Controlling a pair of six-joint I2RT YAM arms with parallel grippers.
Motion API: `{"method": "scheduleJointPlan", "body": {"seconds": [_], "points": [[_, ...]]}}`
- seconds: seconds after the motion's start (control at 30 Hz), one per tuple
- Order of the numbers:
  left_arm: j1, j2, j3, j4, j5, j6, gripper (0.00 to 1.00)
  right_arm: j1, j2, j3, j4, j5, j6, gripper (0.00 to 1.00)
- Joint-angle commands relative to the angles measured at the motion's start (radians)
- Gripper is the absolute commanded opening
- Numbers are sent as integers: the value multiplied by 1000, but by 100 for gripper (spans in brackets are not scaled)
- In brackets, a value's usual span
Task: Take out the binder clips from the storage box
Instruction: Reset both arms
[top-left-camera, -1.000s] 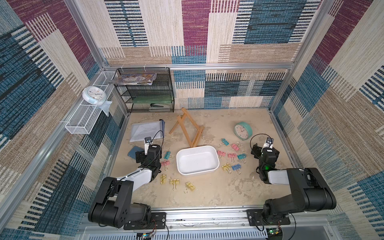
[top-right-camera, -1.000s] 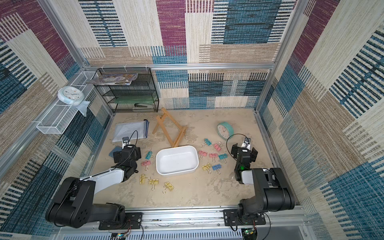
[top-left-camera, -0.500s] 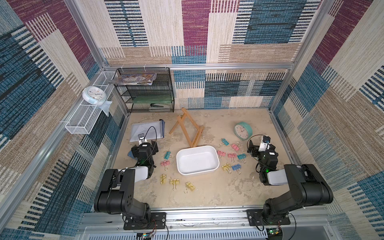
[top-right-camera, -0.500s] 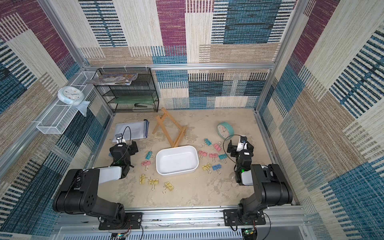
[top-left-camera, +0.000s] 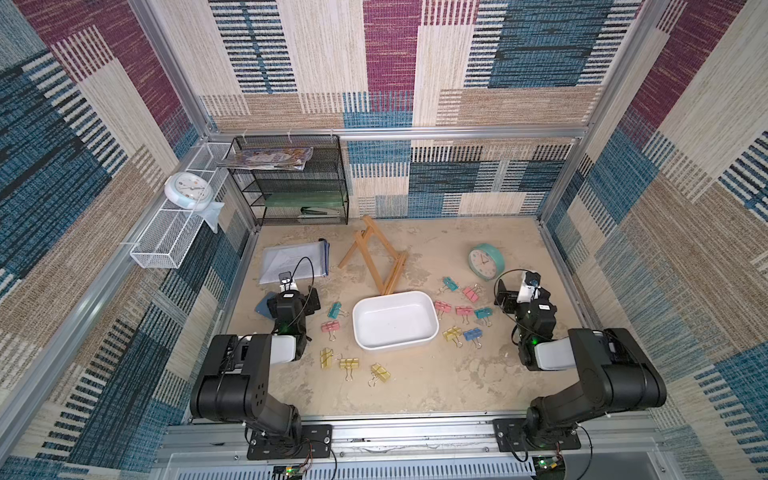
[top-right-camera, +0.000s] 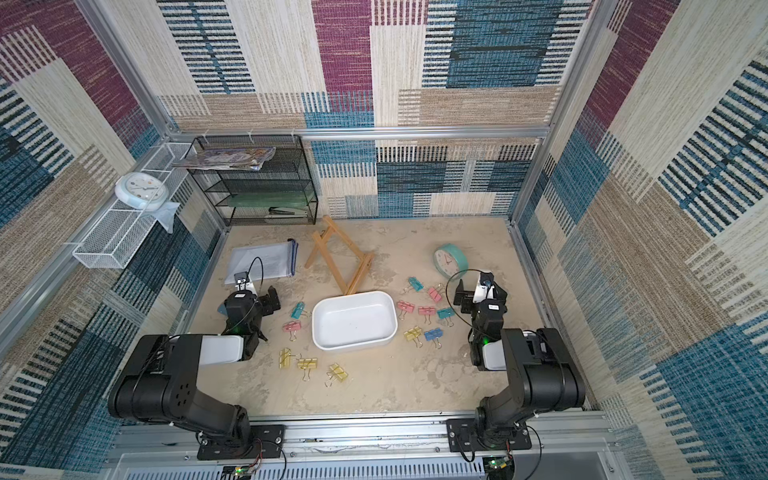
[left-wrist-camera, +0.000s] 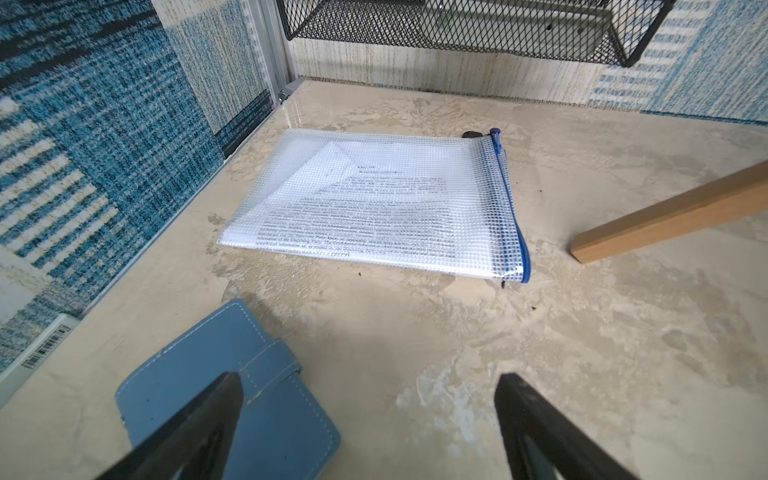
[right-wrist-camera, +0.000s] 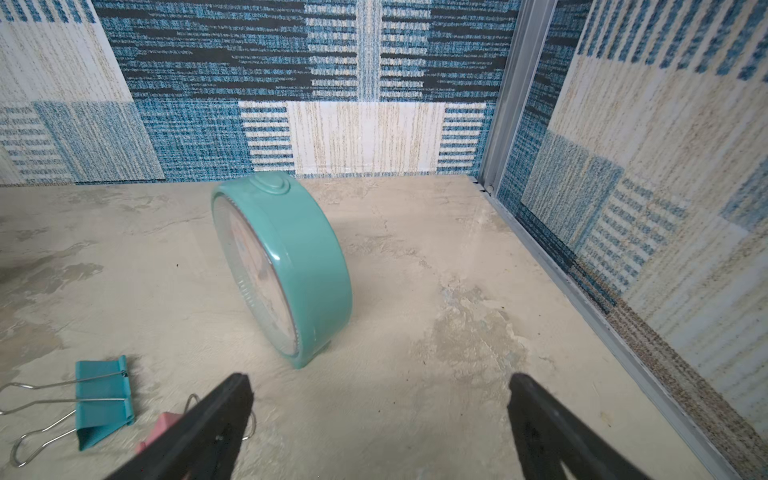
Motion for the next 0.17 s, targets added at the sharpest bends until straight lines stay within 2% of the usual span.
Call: {"method": "scheduleJointPlan", "body": {"seconds": [0.0,0.13], "points": [[0,-1,2,21,7,-4,99,0,7,9,19,-6,0,99],[0,-2,2,21,7,-3,99,-2,2,3,25,-6,0,99]]}}
